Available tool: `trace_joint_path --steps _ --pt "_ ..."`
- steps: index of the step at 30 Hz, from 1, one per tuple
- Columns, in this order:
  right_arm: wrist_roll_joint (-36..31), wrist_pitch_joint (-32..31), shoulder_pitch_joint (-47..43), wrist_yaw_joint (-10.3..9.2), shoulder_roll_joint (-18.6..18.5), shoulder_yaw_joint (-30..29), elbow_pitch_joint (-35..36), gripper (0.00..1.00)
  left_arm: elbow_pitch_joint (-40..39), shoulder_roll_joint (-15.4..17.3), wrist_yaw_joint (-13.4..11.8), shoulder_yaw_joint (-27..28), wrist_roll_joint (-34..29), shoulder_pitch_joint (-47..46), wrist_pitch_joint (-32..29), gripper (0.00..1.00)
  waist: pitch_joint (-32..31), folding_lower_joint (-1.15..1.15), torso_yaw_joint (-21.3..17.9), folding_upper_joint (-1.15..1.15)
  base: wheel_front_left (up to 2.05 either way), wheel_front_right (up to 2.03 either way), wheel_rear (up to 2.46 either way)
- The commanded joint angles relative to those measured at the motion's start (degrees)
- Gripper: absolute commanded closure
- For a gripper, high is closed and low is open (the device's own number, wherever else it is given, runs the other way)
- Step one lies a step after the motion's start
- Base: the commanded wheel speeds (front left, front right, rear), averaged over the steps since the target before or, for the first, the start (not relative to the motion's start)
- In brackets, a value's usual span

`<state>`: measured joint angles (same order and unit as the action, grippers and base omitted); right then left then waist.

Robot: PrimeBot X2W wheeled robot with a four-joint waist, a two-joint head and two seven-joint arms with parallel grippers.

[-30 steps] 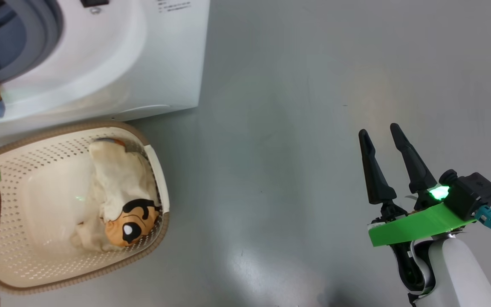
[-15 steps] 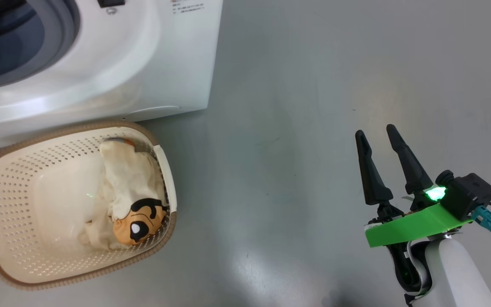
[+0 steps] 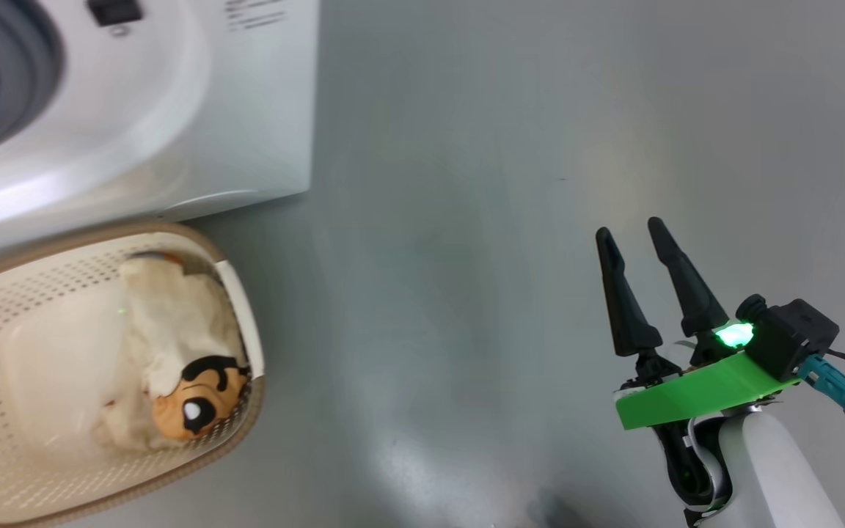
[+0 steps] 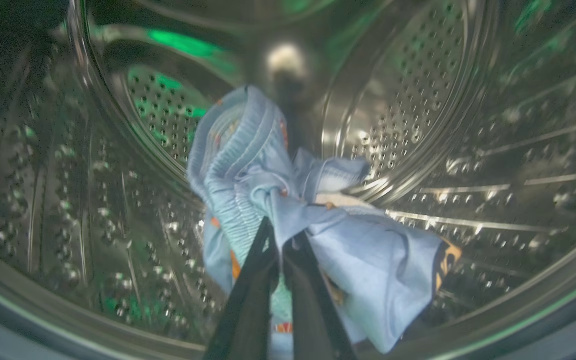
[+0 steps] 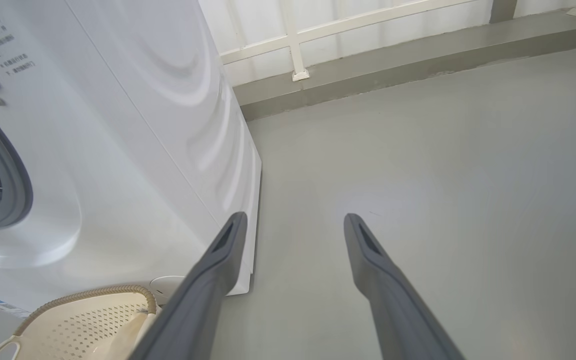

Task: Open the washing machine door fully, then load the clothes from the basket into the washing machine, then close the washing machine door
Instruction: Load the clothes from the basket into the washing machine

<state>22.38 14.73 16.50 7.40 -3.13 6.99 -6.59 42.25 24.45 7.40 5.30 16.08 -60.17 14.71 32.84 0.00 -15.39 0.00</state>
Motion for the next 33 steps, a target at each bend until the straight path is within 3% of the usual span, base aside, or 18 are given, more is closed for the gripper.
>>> trace_joint_path --steps 1,6,9,10,11,12,18,33 --pt "1.5 0.3 0.0 0.09 0.2 1.8 1.1 0.0 2.8 3.6 0.1 -0.5 -1.2 -0.1 0.3 1.0 0.1 0.0 -1.9 0.0 0.0 0.0 0.0" --pt "2.0 0.3 -0.5 0.09 0.2 2.5 1.0 0.0 12.0 4.8 0.1 -3.2 -2.2 -2.7 0.2 1.0 0.0 0.0 -3.2 0.0 0.0 0.0 0.0" --pt "2.2 0.3 -0.7 0.09 0.2 2.5 1.0 0.0 17.2 5.3 0.1 -4.4 -2.4 -5.3 0.2 0.69 0.0 0.0 -3.6 0.0 0.0 0.0 0.0" --pt "2.2 0.3 -0.7 0.09 0.2 2.5 1.0 0.0 18.7 5.4 0.1 -4.5 -2.4 -6.1 0.2 0.52 -0.1 0.0 -3.6 0.0 0.0 0.0 0.0" --pt "2.3 0.3 -0.8 0.09 0.2 2.4 0.9 0.0 20.0 5.4 0.1 -4.7 -2.4 -6.8 0.2 0.21 -0.2 0.0 -3.6 0.0 0.0 0.0 0.0" --pt "2.3 0.3 -0.8 0.09 0.2 2.3 0.9 0.0 20.9 5.4 0.1 -4.8 -2.4 -7.4 0.3 0.0 -0.3 0.0 -3.5 0.0 0.0 0.0 0.0" --pt "2.1 0.3 -0.8 0.09 0.2 2.1 0.8 0.0 20.3 4.2 0.1 -4.2 -1.4 -7.3 0.3 0.0 -1.5 0.0 -2.3 0.0 0.0 0.0 0.0" --pt "-1.1 0.3 -2.8 0.09 -0.6 1.1 -0.7 0.0 6.0 -2.6 0.1 2.0 3.3 11.1 0.3 0.0 -9.6 0.0 2.0 0.0 0.0 0.0 0.0"
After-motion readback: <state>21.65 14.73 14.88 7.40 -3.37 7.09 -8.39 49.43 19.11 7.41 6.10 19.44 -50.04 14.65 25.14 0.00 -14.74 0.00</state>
